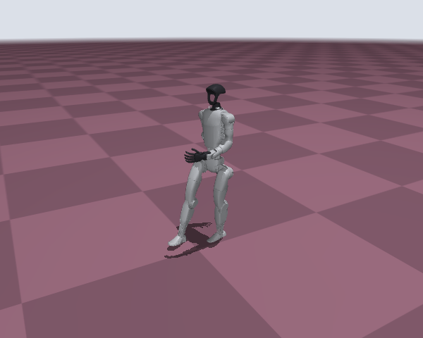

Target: Walk run

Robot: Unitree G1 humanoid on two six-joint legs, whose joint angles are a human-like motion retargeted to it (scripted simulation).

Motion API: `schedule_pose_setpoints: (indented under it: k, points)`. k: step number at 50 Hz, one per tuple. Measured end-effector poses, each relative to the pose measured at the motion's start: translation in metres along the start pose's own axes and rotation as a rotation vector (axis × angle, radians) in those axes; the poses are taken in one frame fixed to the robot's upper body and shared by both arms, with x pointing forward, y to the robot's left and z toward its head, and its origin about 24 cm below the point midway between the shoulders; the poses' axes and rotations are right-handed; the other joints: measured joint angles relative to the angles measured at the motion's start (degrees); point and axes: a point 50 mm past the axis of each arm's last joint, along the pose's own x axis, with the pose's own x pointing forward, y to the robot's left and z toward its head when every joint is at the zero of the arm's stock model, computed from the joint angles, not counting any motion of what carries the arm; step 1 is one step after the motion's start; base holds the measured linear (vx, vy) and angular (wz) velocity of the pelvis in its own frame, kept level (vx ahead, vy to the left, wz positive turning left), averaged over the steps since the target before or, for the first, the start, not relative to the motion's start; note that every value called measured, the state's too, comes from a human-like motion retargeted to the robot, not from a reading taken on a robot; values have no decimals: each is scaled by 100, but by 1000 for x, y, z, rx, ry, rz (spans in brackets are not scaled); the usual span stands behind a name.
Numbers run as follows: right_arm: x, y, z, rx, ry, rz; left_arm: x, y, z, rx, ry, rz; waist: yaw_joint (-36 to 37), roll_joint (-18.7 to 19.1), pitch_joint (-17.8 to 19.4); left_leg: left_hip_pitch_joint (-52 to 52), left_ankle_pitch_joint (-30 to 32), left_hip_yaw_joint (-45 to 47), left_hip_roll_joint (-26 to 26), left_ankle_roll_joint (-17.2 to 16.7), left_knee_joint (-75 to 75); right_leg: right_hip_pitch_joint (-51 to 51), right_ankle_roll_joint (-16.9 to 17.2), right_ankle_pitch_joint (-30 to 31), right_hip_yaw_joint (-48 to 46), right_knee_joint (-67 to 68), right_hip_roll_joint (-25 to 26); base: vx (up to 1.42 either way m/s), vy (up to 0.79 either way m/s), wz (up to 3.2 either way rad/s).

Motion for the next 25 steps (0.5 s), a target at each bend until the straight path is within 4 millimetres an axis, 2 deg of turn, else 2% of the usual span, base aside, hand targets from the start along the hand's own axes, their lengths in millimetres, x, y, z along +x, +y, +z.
schedule_pose_setpoints:
  k: [2,3,5,7,8,10,11,14,16,17,18,22,25]
  points:
    - [0,-2,1,-20,0,0,-1,3,0,6,3,8,80,-16,4,197,-39,-91,8,-51,11,-79,513,-265,-50,-433,19,60,-23,38]
    - [0,-5,3,-33,-3,-9,-2,5,-1,9,7,14,140,-34,-9,291,-50,-90,3,-80,31,-99,554,-296,-437,-445,-63,61,-24,27]
    - [-1,-14,12,-59,-13,-42,-5,9,-2,7,12,32,146,-68,-63,400,27,-86,10,-203,91,-140,76,-184,-163,-213,104,65,-26,44]
    - [-2,-25,22,-63,-33,-84,-11,10,-8,-8,30,51,45,-89,-158,504,263,-155,24,-421,218,-95,-3,-120,-893,58,-22,77,-30,107]
    - [-3,-29,27,-57,-49,-105,-14,10,-11,-18,44,60,-98,-59,-207,532,458,-281,65,-570,341,-30,61,89,-1012,118,-64,96,-42,161]
    - [-4,-39,37,-43,-89,-141,-22,11,-19,-39,75,80,-367,36,-306,511,1074,-436,215,-968,706,141,118,232,-477,219,87,98,-47,149]
    - [-6,-46,43,-32,-111,-157,-26,11,-22,-47,89,91,-337,85,-360,424,1564,-340,289,-1236,975,193,8,189,-475,296,94,79,-37,77]
    - [-13,-69,66,27,-181,-203,-36,5,-29,-65,117,108,-285,120,-443,-90,2964,56,437,-2196,2240,443,-537,39,-743,369,86,75,-30,54]
    - [-20,-82,88,60,-247,-232,-37,3,-29,-67,114,109,-169,-35,-485,-618,3599,709,538,-2600,3278,618,-836,-86,-912,355,16,71,-33,32]
    - [-24,-88,101,72,-289,-245,-37,4,-28,-65,109,105,-151,-104,-491,-874,3807,995,642,-2646,3710,705,-925,-176,-1006,360,-3,56,-31,69]
    - [-29,-93,115,83,-338,-256,-37,4,-28,-61,106,97,-215,-136,-476,-1137,3812,1131,792,-2480,4078,798,-976,-277,-1047,373,15,50,-29,93]
    - [-57,-113,172,101,-561,-287,-38,5,-29,-60,118,95,49,-361,-355,-2109,2619,1706,932,-1488,4681,1225,-1074,-446,-1151,232,61,52,-28,23]
    - [-84,-126,211,90,-728,-313,-40,6,-28,-59,109,109,453,-505,-281,-2812,1896,1988,899,-1166,4332,1494,-1155,-565,-1055,111,173,52,-21,-34]
